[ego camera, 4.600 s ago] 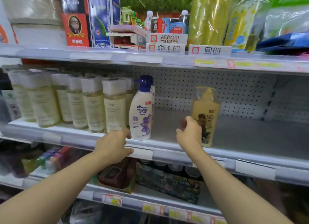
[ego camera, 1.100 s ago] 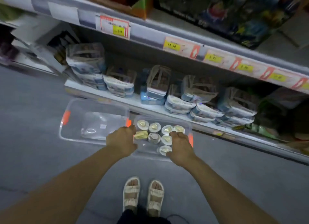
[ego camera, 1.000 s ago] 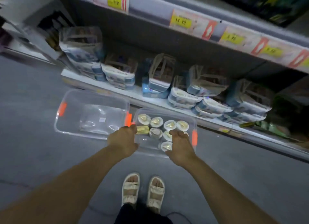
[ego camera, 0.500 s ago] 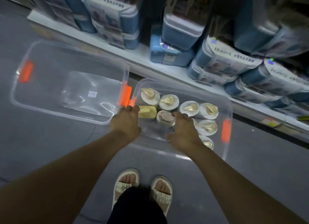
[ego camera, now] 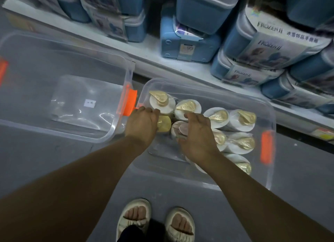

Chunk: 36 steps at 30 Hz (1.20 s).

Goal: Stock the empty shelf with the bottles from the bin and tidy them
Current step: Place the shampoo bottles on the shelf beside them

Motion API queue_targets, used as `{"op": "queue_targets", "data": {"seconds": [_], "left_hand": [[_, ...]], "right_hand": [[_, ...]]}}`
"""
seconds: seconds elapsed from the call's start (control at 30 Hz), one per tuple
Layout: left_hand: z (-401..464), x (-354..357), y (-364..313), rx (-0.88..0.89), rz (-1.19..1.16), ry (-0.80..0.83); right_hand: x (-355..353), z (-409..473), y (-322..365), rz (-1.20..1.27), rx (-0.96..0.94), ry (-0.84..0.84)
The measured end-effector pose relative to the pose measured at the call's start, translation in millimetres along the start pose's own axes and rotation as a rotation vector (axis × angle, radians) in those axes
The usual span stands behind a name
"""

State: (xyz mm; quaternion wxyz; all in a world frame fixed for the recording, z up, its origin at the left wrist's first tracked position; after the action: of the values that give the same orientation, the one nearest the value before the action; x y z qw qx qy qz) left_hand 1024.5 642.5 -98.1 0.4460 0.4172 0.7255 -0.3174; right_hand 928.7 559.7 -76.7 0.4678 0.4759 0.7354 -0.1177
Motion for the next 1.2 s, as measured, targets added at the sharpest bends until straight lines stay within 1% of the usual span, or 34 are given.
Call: {"op": "queue_targets", "data": {"seconds": [0.07,0.23,0.37,0.6,0.8,0.93,1.03,1.2], "left_hand": [[7,1,-2,0.043,0.058,0.006],[9,-3,-1,0.095,0.055,0.014],[12,-5,6,0.075,-0.036,-0.011],[3,-6,5,0.071,-0.103,-0.041],[-4,-39,10,0.056,-0.158,-0.02],[-12,-73,11,0.091,-0.219,0.012],[-17,-102,18,0.123,-0.326,0.028],[-18,-149,23,0.155,-0.542,0.013]], "right_hand": [[5,2,-2,0.008,0.002,0.001],[15,1,-5,0.003,0.033,0.027],[21,4,-6,-0.004,0.036,0.028],[25,4,-11,0.028,0.05,0.035],[10,-5,-14,0.104,0.071,0.034],[-5,-16,-4,0.213,0.071,0.07],[-19,-23,5,0.313,0.083,0.135],[-30,-34,16,0.546,0.123,0.362]]}}
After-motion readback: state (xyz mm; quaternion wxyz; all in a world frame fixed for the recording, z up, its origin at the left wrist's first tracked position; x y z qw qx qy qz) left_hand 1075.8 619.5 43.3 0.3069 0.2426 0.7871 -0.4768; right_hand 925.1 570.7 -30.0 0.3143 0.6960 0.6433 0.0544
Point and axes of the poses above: each hand's wrist, its own z-axis towards the middle knuckle, its own x-axis out of the palm, y = z × x, the point moved 10 cm from there along z, towards the middle knuckle, and after that the axes turned 13 degrees about x, right-handed, at the moved point
